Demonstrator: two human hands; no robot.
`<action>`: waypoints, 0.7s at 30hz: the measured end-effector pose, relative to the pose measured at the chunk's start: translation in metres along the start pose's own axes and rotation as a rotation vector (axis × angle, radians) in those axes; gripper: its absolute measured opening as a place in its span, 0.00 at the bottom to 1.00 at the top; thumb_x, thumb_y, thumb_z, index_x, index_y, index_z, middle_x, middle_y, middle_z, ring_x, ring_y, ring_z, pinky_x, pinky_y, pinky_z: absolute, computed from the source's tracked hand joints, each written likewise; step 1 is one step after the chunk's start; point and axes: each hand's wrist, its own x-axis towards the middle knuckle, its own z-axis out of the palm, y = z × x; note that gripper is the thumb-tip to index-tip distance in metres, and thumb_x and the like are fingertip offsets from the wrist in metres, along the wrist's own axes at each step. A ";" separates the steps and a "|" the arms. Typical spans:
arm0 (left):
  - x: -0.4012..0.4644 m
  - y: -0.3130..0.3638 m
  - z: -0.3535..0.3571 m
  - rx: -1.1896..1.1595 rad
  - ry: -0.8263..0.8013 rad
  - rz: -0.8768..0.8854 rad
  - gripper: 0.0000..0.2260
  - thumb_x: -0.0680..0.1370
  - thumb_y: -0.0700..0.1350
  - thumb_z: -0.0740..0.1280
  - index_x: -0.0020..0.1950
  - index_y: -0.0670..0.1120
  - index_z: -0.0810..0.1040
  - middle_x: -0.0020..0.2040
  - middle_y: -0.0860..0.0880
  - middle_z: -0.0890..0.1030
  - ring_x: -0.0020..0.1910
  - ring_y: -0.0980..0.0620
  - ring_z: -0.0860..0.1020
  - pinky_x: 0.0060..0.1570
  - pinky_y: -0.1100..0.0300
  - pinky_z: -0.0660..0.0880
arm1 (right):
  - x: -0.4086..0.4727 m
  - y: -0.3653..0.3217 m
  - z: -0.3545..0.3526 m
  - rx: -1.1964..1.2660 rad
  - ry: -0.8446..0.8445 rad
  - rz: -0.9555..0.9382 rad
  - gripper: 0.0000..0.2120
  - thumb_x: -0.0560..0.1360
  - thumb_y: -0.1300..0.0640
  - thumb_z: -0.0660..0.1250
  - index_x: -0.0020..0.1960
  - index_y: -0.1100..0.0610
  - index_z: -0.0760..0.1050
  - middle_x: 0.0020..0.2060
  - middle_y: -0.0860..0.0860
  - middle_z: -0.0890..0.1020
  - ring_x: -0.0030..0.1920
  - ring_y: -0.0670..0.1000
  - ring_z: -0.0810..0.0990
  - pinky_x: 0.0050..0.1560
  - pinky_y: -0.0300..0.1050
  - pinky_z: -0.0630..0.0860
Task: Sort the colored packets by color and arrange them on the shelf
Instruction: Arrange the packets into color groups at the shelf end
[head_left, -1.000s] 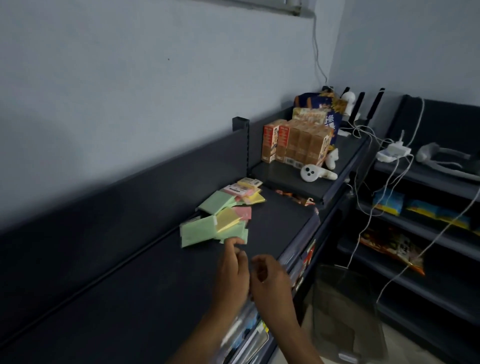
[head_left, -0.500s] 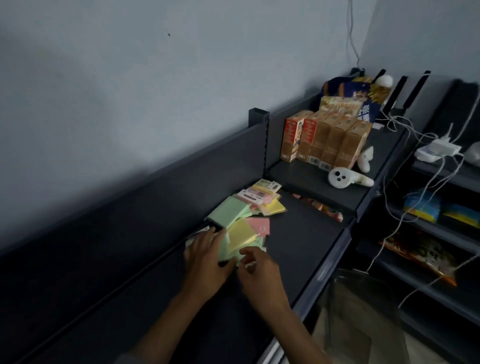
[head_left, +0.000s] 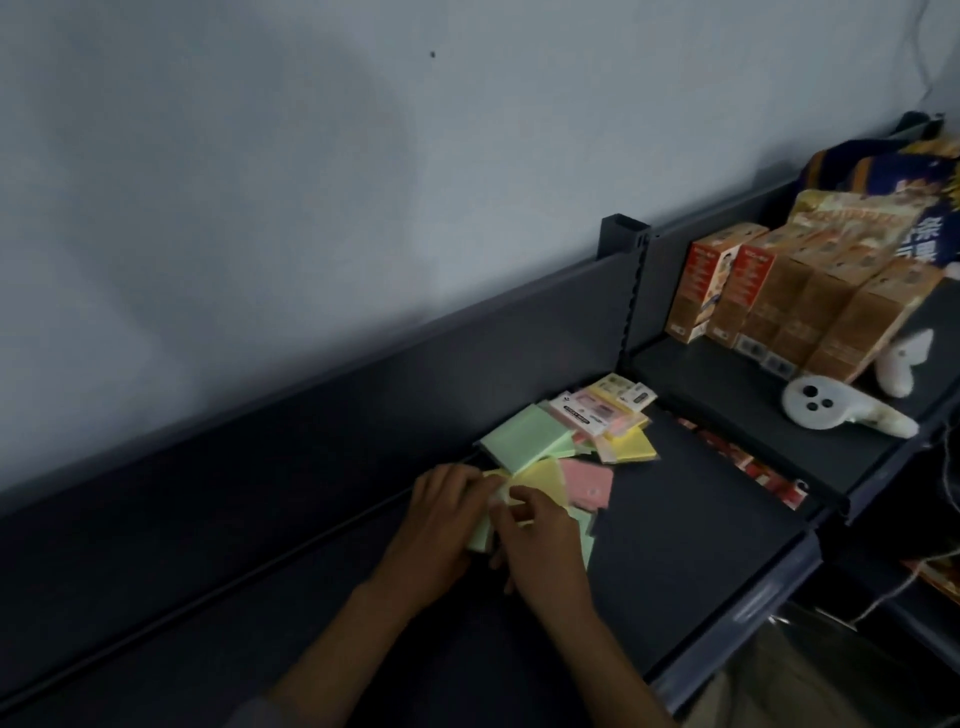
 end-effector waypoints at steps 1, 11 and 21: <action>0.002 0.003 0.000 0.002 0.024 0.002 0.32 0.69 0.43 0.65 0.74 0.52 0.67 0.63 0.52 0.70 0.64 0.50 0.67 0.64 0.55 0.63 | 0.003 -0.001 -0.003 0.019 -0.005 -0.013 0.08 0.81 0.49 0.66 0.57 0.50 0.76 0.39 0.53 0.84 0.23 0.46 0.78 0.22 0.40 0.71; 0.014 0.031 -0.012 -0.033 -0.017 -0.078 0.42 0.71 0.56 0.68 0.81 0.59 0.50 0.75 0.57 0.61 0.76 0.57 0.57 0.74 0.58 0.51 | 0.014 -0.007 -0.030 0.223 -0.034 -0.023 0.04 0.82 0.59 0.63 0.49 0.56 0.74 0.36 0.58 0.83 0.29 0.62 0.81 0.29 0.59 0.80; -0.050 0.056 -0.030 -0.430 0.041 -0.376 0.36 0.75 0.45 0.62 0.82 0.56 0.54 0.80 0.58 0.54 0.80 0.53 0.55 0.78 0.50 0.57 | -0.005 -0.007 -0.021 0.203 -0.055 -0.197 0.13 0.83 0.62 0.55 0.61 0.48 0.71 0.45 0.46 0.79 0.41 0.39 0.78 0.37 0.35 0.74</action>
